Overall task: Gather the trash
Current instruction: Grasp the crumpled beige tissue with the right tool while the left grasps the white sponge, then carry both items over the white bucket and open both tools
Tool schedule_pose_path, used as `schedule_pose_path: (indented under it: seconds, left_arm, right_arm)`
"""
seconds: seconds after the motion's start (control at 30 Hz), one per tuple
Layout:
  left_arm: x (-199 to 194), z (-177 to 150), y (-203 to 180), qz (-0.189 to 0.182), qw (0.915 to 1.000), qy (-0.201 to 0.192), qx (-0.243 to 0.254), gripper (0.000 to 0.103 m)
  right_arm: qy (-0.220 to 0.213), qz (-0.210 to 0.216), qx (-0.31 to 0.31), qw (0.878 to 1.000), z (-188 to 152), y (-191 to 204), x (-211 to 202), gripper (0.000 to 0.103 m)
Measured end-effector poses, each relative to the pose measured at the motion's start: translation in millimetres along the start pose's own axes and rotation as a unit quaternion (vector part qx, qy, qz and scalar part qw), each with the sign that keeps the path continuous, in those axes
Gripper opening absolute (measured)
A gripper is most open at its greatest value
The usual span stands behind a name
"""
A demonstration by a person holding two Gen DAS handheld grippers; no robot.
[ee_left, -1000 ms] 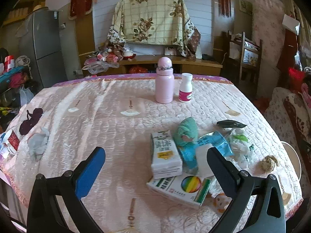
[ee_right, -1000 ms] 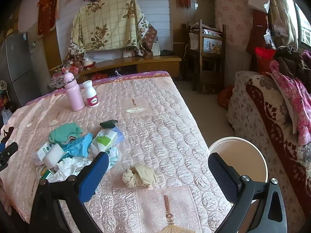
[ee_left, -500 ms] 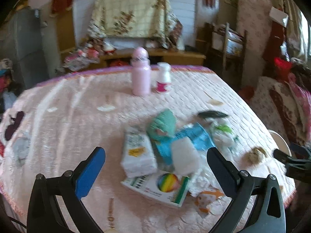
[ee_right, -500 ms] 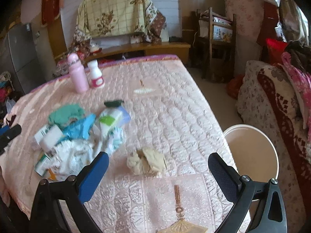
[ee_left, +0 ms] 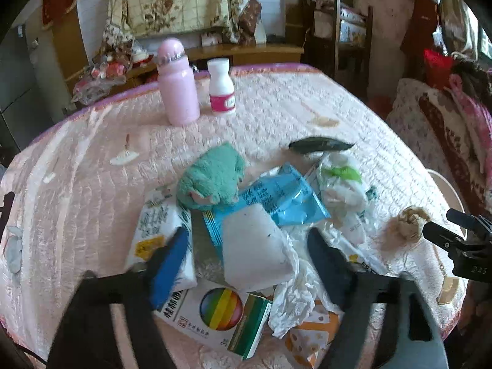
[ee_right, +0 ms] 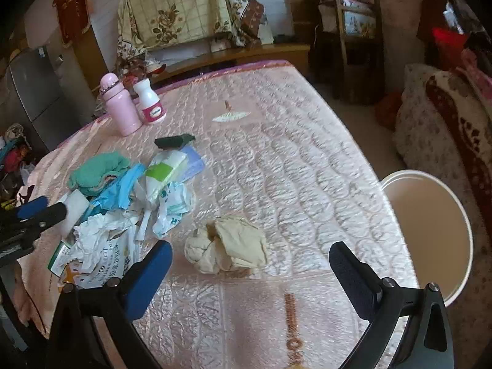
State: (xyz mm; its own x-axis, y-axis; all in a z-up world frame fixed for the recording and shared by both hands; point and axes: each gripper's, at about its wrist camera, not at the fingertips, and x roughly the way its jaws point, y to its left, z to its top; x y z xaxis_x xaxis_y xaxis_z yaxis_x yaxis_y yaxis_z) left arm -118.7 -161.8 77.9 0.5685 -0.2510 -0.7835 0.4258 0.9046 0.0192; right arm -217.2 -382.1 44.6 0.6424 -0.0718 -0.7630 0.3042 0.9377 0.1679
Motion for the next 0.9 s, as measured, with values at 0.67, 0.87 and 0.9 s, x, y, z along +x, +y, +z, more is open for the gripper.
schedule_pose_path:
  seconds: [0.67,0.87,0.9]
  left_arm:
    - [-50.1,18.0,-36.1,-0.115,0.9932,-0.015,-0.005,0.04]
    - [-45.3,33.6,-117.9,-0.181,0.9827,-0.001,0.037,0.041]
    - [-42.7,35.0,-134.6,-0.19,0.9807,0.0,0.047,0.041]
  right_arm:
    - [-0.038,0.027,0.011,0.999,6.2,-16.4,-34.4,0.039]
    - [-0.048,-0.004,0.06,0.997,8.7,-69.6,-63.3,0.039]
    - [-0.046,-0.011,0.072,0.996,9.5,-82.2,-64.0,0.039]
